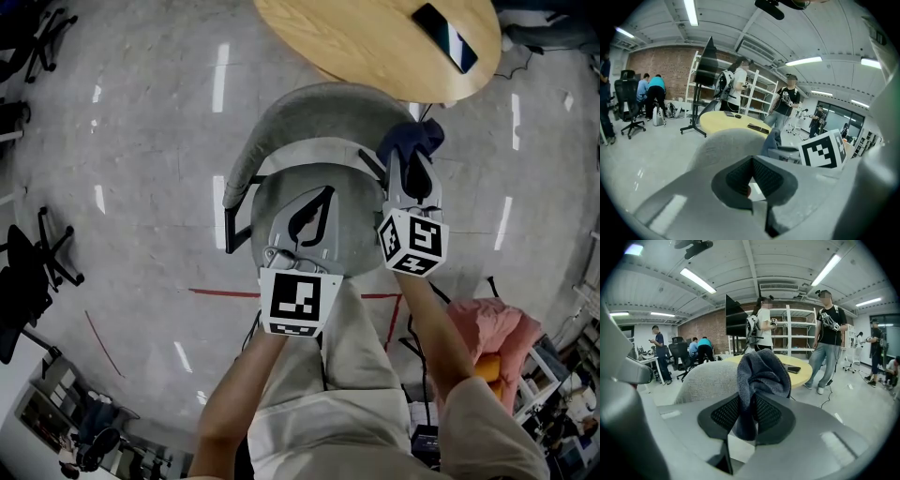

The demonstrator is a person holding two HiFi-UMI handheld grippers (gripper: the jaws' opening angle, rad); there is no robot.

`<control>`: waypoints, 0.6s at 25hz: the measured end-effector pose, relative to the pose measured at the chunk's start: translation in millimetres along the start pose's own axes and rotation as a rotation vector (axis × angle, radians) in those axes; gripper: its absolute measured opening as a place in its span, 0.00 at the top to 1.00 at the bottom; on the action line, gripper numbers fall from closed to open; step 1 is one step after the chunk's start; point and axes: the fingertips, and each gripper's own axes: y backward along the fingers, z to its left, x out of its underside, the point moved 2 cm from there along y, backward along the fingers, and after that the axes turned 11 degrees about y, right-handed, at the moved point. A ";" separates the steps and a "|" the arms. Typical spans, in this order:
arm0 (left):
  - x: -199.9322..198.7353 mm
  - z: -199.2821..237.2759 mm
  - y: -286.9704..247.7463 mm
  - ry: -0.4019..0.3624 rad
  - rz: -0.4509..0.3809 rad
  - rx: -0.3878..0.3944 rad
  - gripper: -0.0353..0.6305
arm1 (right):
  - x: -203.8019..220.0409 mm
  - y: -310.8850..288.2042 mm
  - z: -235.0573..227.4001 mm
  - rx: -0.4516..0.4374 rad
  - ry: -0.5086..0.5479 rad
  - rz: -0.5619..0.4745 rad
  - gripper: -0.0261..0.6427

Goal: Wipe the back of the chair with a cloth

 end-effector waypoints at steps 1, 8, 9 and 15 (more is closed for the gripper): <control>0.0 2.6 0.5 0.006 -0.001 -0.002 0.95 | -0.9 -1.6 2.0 -0.007 0.001 -0.002 0.80; -1.3 13.1 -0.4 0.021 -0.001 -0.006 0.95 | -5.5 -13.4 10.8 -0.029 0.009 -0.007 0.80; -1.5 14.3 0.3 0.022 -0.001 -0.006 0.95 | -5.8 -14.4 12.9 -0.035 0.012 -0.007 0.80; -4.5 24.1 5.3 0.027 -0.005 -0.010 0.95 | -14.2 -25.9 33.0 -0.078 0.029 -0.016 0.80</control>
